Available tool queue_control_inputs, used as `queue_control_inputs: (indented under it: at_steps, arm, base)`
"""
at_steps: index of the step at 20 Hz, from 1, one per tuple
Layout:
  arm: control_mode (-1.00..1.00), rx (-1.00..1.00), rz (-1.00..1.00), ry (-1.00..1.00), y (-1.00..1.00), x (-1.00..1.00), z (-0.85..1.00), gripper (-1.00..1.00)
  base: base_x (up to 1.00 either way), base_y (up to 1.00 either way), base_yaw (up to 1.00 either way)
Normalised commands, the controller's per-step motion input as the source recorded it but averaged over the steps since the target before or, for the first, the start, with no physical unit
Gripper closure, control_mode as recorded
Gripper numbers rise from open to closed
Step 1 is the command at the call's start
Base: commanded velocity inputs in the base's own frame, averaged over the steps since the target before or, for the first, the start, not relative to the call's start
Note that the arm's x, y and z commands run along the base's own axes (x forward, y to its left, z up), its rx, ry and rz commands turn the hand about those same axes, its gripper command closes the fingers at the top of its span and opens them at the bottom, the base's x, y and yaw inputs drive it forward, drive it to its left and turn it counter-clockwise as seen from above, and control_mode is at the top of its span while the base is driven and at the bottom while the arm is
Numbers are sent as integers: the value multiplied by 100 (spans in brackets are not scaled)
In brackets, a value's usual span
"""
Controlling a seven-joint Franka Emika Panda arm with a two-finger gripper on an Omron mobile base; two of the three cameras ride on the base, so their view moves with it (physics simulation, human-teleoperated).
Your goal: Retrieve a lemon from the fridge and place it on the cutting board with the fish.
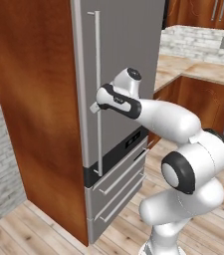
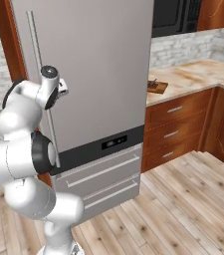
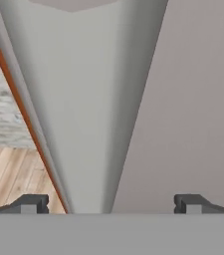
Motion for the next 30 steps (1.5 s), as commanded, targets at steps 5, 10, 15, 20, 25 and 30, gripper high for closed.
queue_control_inputs:
  at_steps: [5, 10, 15, 20, 25, 30]
  arm:
    - [-100, 8, 0, 0, 43, 18, -25, 100]
    - [-100, 0, 0, 0, 16, 1, -3, 100]
    - [-100, 0, 0, 0, 2, 0, 0, 100]
    - [-100, 1, 0, 0, -37, -14, -1, 100]
    - [-100, 14, 2, 0, -99, -32, -1, 100]
    - [-100, 20, 3, -1, -100, -52, 17, 100]
  base:
    - [0, 0, 0]
    - [0, 0, 0]
    - [0, 0, 0]
    - [0, 0, 0]
    - [0, 0, 0]
    - [0, 0, 0]
